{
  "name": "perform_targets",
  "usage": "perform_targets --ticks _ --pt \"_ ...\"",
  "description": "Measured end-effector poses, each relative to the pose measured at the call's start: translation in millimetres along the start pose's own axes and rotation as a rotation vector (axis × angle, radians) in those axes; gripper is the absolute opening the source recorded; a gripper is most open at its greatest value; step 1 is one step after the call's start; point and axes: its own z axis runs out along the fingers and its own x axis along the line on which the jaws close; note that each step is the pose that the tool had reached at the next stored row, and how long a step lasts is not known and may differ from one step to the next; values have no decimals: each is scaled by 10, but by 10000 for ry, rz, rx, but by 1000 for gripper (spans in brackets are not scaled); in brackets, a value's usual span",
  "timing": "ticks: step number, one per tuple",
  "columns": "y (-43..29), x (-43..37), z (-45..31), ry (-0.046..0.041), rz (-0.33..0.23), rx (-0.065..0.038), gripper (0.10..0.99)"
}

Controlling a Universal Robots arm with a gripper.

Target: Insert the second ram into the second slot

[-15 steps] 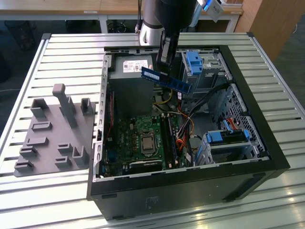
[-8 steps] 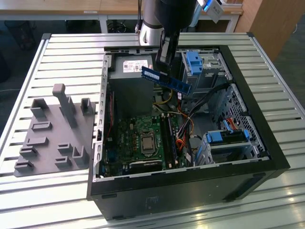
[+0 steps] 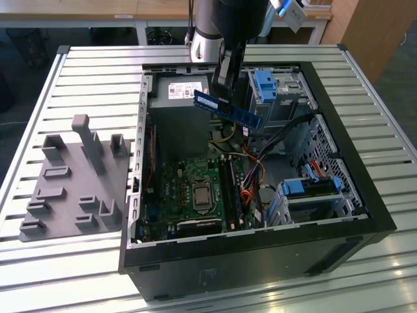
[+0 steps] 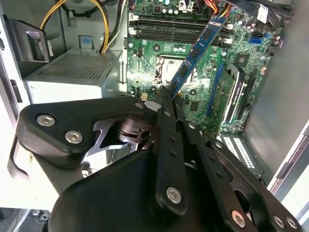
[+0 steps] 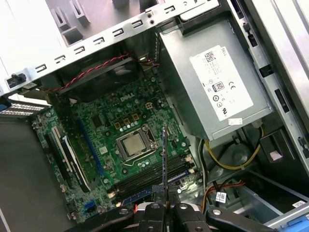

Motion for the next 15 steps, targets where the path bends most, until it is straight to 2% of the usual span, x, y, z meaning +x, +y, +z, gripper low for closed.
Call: perform_targets --ticks 15 --pt "0 0 0 -16 406 4 137"
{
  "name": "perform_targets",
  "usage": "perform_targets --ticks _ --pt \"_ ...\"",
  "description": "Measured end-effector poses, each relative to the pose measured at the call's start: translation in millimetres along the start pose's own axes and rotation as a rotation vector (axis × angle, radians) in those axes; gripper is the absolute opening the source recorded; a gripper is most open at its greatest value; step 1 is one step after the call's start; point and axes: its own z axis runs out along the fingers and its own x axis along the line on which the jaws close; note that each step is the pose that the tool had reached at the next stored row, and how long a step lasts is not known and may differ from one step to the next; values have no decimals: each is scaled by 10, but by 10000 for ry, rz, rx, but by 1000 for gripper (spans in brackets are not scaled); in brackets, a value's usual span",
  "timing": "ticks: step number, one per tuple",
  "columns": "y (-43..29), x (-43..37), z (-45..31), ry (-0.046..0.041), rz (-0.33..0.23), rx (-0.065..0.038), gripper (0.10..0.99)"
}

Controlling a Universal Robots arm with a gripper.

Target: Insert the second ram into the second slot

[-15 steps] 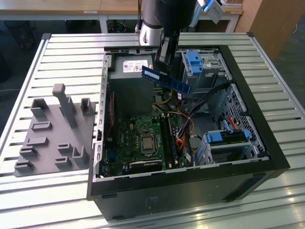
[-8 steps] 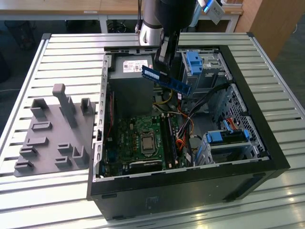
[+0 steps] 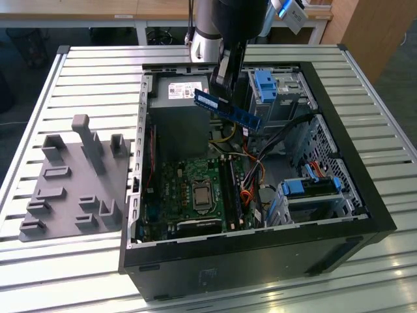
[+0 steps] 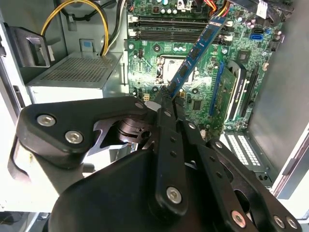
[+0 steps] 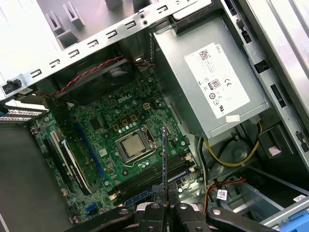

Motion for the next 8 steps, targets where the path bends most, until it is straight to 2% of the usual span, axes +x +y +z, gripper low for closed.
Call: perform_targets --ticks 8 --pt "0 0 0 -7 195 2 137"
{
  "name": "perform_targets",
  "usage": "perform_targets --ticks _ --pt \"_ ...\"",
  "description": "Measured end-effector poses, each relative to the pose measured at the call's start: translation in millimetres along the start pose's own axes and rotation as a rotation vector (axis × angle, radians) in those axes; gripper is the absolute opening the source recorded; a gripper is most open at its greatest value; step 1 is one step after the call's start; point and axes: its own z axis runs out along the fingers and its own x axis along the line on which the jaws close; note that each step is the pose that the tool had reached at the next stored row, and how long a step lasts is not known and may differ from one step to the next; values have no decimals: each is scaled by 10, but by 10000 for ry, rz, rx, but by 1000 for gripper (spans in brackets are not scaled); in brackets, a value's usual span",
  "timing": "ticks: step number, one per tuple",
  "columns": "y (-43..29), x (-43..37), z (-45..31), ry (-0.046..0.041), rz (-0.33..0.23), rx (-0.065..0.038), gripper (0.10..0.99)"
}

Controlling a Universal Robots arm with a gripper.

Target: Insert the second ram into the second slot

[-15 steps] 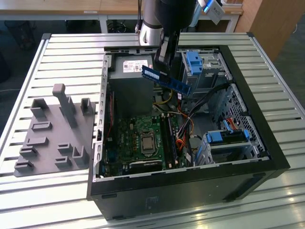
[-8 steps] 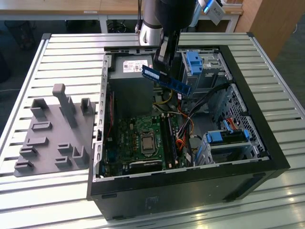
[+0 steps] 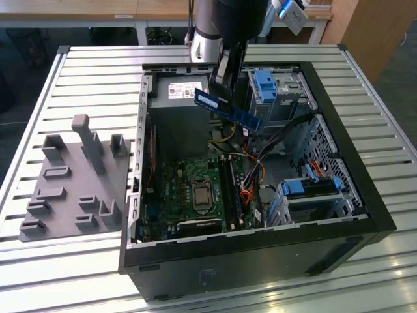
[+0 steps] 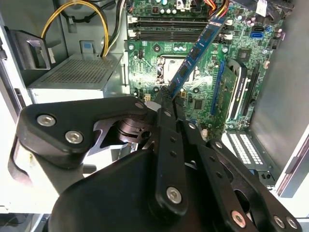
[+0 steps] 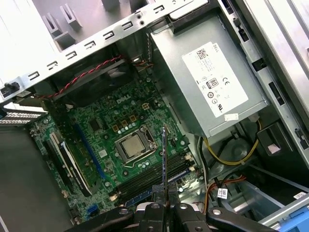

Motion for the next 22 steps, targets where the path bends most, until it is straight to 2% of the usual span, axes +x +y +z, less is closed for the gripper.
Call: perform_targets --ticks 12,22 --pt "0 0 0 -27 706 7 137" --pt "0 0 0 -42 1087 11 137"
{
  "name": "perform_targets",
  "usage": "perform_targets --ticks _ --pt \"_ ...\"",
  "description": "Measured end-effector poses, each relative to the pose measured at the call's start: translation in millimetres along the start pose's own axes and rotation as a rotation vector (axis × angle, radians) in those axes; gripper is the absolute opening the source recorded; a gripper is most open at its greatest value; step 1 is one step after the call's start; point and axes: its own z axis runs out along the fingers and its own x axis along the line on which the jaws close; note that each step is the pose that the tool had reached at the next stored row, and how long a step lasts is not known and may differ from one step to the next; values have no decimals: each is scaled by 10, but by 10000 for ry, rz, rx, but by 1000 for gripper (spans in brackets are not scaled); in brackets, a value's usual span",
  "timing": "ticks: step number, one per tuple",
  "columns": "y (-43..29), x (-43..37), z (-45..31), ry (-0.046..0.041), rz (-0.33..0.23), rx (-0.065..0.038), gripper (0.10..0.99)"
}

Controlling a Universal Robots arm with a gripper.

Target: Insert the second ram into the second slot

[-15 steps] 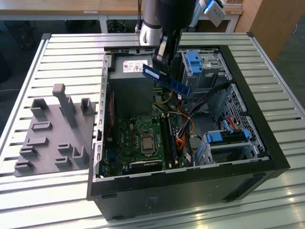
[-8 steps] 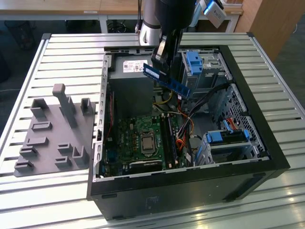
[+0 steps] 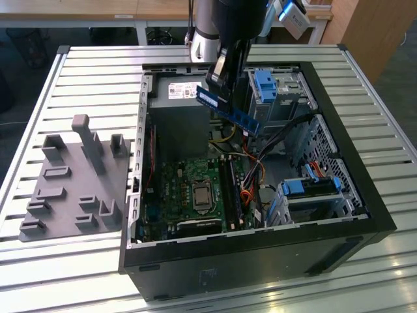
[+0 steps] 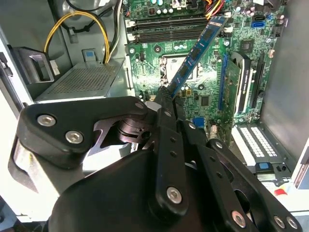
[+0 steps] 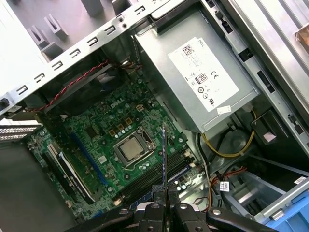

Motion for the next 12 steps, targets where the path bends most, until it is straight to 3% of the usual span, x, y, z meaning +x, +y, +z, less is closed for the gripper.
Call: perform_targets --ticks 12 --pt "0 0 1 -27 708 7 137"
